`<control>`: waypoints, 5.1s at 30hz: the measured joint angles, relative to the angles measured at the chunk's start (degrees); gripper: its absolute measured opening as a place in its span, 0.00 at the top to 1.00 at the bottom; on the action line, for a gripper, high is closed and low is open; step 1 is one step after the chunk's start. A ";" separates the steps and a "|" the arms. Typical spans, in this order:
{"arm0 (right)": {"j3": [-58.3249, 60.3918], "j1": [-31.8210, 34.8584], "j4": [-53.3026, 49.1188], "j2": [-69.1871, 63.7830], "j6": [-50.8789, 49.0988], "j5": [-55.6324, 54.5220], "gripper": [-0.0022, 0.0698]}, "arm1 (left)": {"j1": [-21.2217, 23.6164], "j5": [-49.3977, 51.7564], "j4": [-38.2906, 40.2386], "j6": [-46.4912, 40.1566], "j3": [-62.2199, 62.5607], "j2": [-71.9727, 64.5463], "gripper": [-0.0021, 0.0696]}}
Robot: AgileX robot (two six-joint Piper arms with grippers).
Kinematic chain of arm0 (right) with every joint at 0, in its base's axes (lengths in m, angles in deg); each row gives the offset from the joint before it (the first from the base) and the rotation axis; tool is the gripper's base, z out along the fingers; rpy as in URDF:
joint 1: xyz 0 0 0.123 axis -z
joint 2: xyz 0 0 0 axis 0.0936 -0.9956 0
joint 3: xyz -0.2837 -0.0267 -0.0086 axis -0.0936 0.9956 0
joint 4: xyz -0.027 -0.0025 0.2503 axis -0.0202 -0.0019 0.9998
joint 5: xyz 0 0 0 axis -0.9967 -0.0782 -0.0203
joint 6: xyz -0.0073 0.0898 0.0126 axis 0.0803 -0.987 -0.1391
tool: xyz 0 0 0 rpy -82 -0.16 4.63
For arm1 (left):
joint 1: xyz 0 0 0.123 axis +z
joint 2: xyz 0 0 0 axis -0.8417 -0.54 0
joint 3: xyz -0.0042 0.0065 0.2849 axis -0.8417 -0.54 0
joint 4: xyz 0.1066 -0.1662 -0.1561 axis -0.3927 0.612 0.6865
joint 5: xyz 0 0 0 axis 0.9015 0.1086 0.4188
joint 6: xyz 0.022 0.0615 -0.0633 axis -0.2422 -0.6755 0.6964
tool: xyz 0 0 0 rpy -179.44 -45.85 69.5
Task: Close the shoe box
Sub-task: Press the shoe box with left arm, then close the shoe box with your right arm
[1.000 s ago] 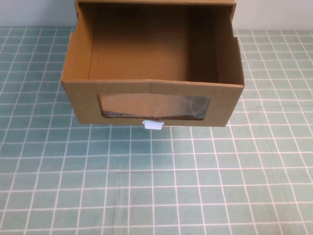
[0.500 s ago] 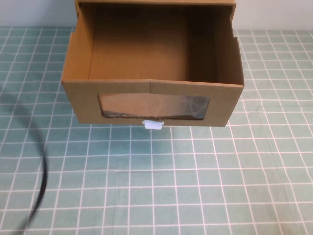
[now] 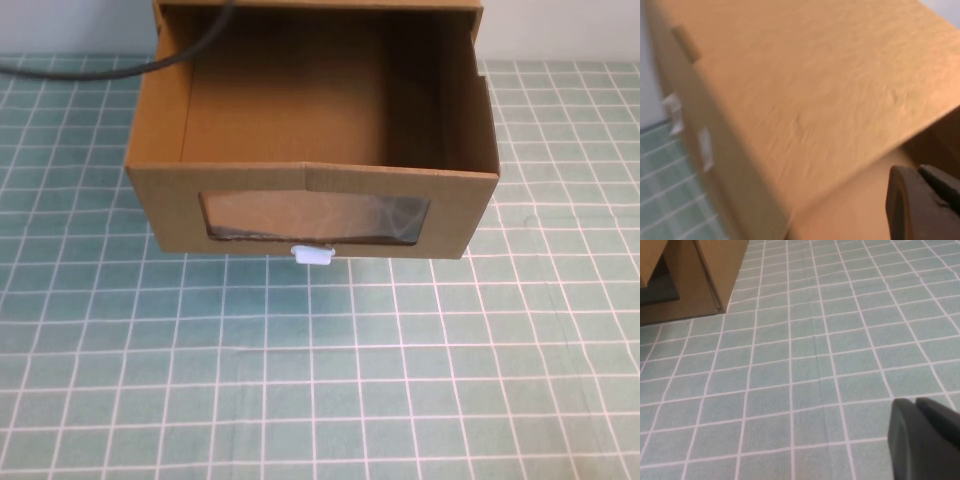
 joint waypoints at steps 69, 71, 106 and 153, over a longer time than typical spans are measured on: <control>-64.19 -37.02 23.70 -72.19 15.38 11.62 0.99 | -5.55 2.76 -0.86 0.69 18.25 -20.09 0.98; -65.70 -37.27 23.79 -75.03 15.29 9.89 0.99 | -5.55 2.76 -0.86 0.79 18.25 -20.09 0.98; -82.40 -36.69 15.34 -86.97 9.60 23.62 0.99 | -5.55 2.97 -0.86 1.53 18.34 -20.09 0.98; -98.12 -22.51 43.39 -106.07 29.42 7.45 0.99 | -5.55 2.96 -0.86 1.33 18.34 -20.09 0.98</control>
